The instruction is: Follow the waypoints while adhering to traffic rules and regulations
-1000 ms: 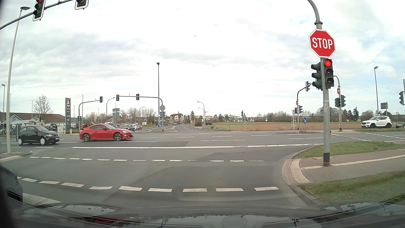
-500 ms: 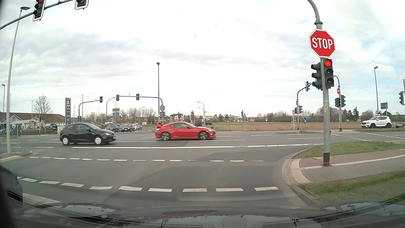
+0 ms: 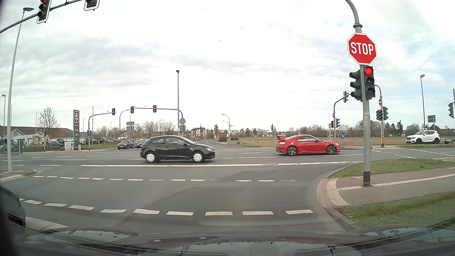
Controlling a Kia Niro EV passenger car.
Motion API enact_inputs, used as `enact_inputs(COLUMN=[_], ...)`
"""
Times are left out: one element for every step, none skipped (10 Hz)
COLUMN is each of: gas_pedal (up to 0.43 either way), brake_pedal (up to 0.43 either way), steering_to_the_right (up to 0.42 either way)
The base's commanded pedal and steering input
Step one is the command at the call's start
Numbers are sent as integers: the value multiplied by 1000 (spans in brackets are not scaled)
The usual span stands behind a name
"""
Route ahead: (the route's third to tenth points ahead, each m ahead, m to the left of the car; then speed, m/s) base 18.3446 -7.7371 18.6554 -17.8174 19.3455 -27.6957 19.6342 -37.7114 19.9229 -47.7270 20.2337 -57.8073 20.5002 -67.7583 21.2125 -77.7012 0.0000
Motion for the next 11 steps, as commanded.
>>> enact_inputs(gas_pedal=[0, 0, 0, 0, 0, 0, 0, 0, 0, 0, 0], brake_pedal=[287, 287, 287, 287, 287, 287, 287, 287, 287, 287, 287], steering_to_the_right=[-1, -1, -1, -1, -1, -1, -1, -1, -1, -1, -1])
